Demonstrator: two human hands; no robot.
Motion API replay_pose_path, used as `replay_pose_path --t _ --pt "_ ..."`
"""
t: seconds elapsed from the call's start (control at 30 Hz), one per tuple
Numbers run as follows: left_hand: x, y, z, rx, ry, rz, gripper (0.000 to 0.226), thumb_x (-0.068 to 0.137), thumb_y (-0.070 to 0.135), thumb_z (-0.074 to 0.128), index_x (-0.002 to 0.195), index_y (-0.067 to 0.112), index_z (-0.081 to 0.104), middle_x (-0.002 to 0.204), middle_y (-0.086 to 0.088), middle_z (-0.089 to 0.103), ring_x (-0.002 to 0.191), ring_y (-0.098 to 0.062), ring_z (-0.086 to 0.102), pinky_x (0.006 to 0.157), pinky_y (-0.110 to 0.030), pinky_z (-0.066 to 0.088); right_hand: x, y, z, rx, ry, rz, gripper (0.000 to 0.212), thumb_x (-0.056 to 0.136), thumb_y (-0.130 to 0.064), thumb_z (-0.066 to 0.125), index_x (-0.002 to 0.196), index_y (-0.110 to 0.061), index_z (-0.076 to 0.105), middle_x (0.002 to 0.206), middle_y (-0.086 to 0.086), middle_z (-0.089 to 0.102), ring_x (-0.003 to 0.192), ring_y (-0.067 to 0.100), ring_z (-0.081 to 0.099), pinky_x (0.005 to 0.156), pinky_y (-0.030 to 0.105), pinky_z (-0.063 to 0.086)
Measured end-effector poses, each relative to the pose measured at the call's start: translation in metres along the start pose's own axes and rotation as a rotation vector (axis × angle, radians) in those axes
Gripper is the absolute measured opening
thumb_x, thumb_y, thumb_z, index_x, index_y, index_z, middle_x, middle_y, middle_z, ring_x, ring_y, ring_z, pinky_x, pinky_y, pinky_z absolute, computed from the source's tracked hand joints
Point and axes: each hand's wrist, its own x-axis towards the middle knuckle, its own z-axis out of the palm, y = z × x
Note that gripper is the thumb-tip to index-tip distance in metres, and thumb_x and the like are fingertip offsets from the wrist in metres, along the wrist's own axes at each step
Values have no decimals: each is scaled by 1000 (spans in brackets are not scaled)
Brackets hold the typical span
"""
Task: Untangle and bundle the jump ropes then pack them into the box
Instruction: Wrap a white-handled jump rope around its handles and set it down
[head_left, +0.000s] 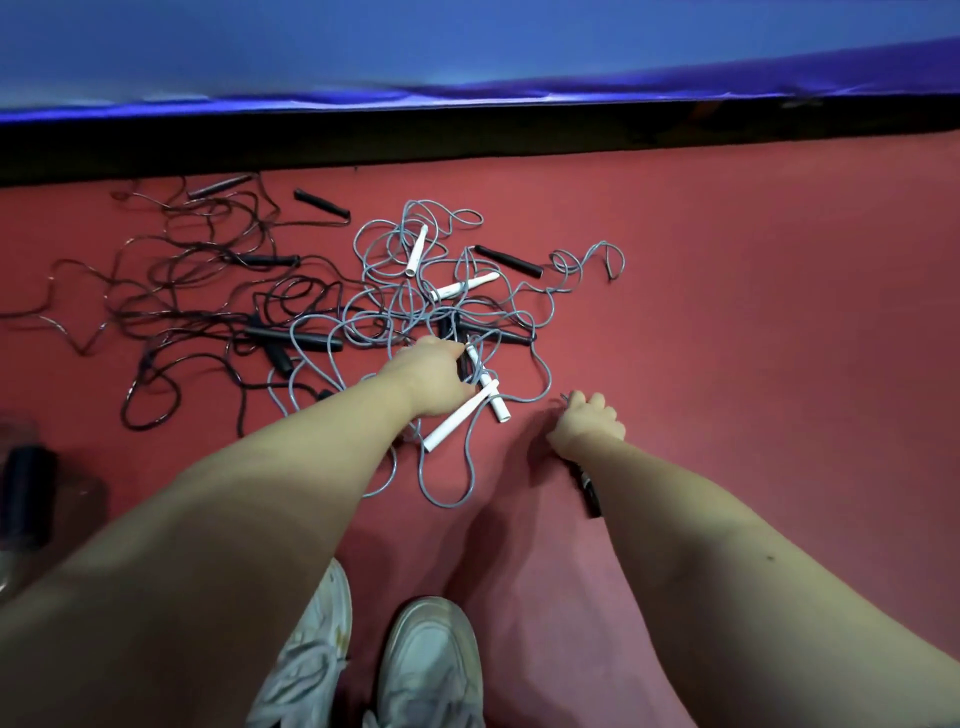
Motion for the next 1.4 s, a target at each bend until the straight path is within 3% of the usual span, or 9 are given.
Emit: replay_pose_path --t 0.2,0.37,0.57,0.73,0.93,1.23,1.4 --pt "-14 -19 1 -2 8 -83 31 91 23 56 120 13 62 124 -8 62 114 -27 57 95 -30 45 -4 -39 -27 11 -51 -230 46 88 -22 53 131 -7 46 132 17 48 122 35 48 99 39 42" --pt "4 -33 23 -17 -29 -95 25 90 17 56 112 13 67 119 -7 65 112 -26 58 95 -32 46 2 -56 -21 -24 -57 -349 38 93 -24 50 127 -7 52 128 17 54 116 34 53 96 36 44" --pt "44 -22 81 82 -79 -83 34 91 17 52 123 14 58 123 -10 60 114 -29 56 95 -37 47 21 -57 -11 -27 -68 -343 37 95 -28 48 123 -6 55 124 16 58 114 33 54 94 36 45" --pt "50 -21 113 228 40 -150 35 94 14 43 128 10 47 130 -10 54 121 -30 47 97 -38 40 26 -54 -8 -11 -68 -341 35 96 -27 46 121 -6 57 121 16 60 112 33 55 91 35 45" --pt "39 -22 120 325 -46 -152 35 94 20 46 127 13 54 130 -8 57 122 -29 50 96 -35 43 20 -51 -11 22 -79 -344 30 93 -21 50 120 -10 57 120 13 60 112 31 55 89 33 44" --pt "35 -21 116 219 -132 -201 38 93 20 48 129 7 53 133 -13 54 121 -31 54 97 -37 44 22 -37 -15 28 -102 -316 37 91 -20 53 126 -10 53 126 13 58 116 31 54 96 34 44" --pt "50 -22 95 -41 -98 -189 32 91 13 52 122 4 54 128 -16 58 119 -32 54 99 -37 43 24 -45 -4 137 -88 -308 48 90 -17 52 137 -12 41 131 16 51 119 31 51 98 35 42"
